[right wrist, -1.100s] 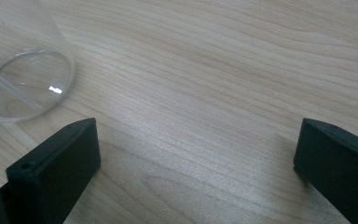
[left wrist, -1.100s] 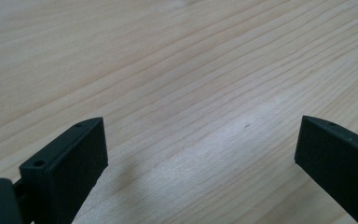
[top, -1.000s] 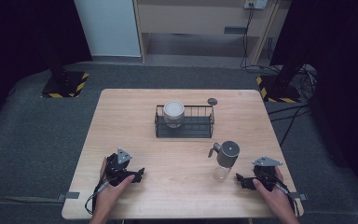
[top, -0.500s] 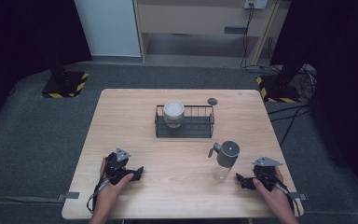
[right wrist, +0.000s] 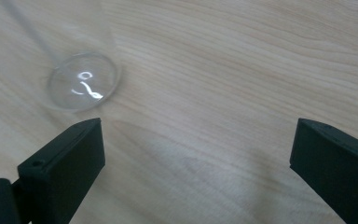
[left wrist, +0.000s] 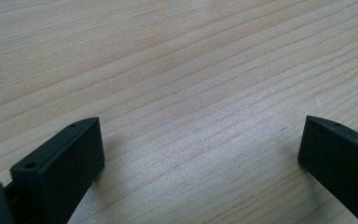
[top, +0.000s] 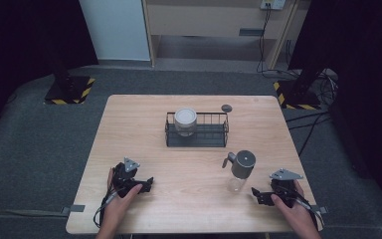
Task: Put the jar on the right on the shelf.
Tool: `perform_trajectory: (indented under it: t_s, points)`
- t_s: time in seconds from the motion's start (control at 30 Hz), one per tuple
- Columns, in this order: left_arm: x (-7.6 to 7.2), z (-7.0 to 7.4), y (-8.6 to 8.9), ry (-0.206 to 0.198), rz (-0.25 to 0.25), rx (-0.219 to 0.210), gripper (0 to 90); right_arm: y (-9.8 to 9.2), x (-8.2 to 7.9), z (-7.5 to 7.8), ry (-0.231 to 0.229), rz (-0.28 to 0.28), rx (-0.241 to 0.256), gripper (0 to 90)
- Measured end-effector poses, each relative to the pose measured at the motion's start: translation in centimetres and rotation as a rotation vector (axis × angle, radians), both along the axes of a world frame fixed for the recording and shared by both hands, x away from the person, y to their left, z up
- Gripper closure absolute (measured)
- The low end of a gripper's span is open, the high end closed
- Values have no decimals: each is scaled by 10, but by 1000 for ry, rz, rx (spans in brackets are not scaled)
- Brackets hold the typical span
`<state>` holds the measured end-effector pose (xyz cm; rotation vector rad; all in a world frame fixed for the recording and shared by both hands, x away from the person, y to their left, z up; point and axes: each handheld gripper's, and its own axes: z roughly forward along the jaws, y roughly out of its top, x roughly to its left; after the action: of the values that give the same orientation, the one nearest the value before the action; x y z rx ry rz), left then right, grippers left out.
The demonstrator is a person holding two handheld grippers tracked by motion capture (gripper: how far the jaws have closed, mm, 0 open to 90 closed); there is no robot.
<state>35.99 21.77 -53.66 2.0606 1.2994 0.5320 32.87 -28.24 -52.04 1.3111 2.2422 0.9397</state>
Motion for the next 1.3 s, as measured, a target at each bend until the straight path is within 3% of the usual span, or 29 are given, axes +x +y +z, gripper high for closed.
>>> perform_trajectory:
  t_s: [0.33,0.43,0.57,1.3]
  points:
    - [0,0,0,0,1,1,0,12,-19,16,-6,46,18,36]
    - [0,0,0,0,2,1,0,17,-24,23,-10,63,43,33]
    - [0,0,0,0,1,1,0,24,-30,31,-25,87,35,32]
    - [0,0,0,0,1,1,0,44,-26,59,-87,167,42,34]
